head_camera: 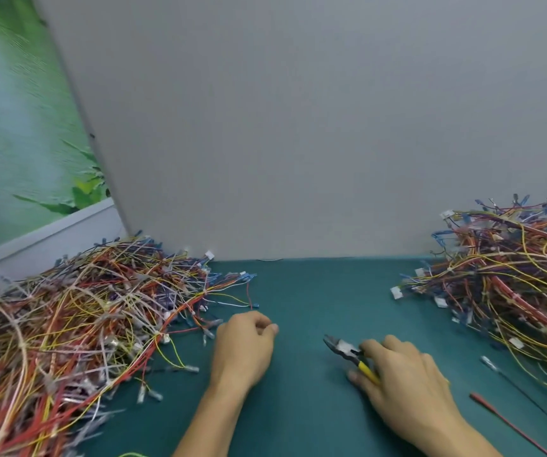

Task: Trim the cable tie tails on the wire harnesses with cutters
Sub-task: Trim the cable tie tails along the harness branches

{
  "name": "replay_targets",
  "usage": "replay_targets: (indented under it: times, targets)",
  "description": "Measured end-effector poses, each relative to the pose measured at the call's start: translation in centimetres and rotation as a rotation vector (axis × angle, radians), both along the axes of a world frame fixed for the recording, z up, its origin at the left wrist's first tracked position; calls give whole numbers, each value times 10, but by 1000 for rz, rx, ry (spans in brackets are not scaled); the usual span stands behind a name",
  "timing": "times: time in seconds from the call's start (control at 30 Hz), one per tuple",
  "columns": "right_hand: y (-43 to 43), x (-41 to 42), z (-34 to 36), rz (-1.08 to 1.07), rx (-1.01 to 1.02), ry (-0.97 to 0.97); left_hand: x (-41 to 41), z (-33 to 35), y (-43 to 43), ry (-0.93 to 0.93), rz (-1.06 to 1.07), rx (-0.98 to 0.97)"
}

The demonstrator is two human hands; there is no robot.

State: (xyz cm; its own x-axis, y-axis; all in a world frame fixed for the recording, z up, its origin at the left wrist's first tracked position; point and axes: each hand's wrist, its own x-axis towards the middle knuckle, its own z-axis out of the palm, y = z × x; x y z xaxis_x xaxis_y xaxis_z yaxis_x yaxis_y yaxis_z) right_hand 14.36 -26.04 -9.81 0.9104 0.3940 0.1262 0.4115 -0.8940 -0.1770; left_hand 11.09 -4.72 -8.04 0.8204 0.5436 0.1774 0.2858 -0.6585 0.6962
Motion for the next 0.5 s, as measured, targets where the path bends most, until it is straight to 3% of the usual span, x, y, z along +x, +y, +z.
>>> replay_targets:
  times: [0.23, 0.5]
  targets:
    - [1, 1, -1, 11, 25, -11, 8, 11, 25, -93, 167, 370]
    - [1, 1, -3, 24, 44, -5, 49, 27, 73, 333, 260, 709]
